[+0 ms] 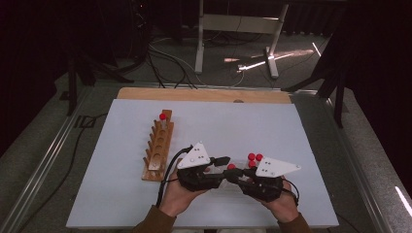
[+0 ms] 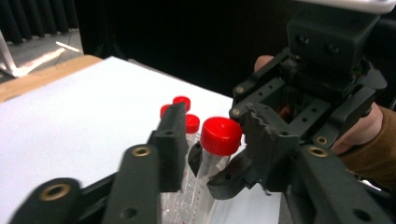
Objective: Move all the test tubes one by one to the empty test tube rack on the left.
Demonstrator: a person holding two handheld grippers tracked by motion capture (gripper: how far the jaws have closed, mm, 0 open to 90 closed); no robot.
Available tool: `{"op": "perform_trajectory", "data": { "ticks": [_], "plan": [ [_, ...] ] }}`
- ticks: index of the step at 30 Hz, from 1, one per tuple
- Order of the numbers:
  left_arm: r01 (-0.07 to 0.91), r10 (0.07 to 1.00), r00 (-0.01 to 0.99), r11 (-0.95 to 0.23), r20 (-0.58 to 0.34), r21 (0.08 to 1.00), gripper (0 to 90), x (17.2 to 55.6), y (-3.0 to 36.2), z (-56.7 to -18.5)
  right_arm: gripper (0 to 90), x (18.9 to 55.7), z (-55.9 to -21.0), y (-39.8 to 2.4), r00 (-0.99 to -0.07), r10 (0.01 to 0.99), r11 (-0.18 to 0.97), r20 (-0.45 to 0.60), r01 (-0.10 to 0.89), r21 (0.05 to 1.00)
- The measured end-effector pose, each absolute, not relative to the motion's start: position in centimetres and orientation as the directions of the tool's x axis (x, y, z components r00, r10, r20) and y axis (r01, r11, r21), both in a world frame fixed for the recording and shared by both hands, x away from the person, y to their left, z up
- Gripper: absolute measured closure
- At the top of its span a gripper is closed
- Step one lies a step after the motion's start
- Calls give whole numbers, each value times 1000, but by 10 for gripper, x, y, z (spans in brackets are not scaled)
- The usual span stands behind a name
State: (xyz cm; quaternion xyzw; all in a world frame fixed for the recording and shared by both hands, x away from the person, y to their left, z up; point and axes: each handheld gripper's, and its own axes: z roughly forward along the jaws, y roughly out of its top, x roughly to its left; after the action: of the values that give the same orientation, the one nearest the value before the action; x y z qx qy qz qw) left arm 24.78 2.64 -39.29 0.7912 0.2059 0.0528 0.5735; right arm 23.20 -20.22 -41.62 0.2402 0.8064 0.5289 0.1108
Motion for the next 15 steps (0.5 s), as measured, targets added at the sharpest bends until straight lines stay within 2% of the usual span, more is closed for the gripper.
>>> {"op": "perform_trajectory", "data": {
  "ticks": [5, 10, 12, 15],
  "plan": [
    [280, 379, 910, -270, -166, 921, 696, 249, 24, -395, 745, 232, -417, -201, -862, 501, 333, 73, 270, 904],
    [277, 385, 909, -265, -162, 924, 711, 248, 26, -394, 735, 232, -417, -202, -866, 495, 331, 73, 265, 906],
    [281, 389, 906, -256, -168, 925, 712, 248, 28, -393, 663, 232, -416, -203, -865, 498, 324, 68, 258, 910],
    [282, 401, 901, -245, -167, 928, 712, 249, 31, -391, 492, 234, -416, -206, -857, 512, 309, 67, 257, 916]
  ]
}}
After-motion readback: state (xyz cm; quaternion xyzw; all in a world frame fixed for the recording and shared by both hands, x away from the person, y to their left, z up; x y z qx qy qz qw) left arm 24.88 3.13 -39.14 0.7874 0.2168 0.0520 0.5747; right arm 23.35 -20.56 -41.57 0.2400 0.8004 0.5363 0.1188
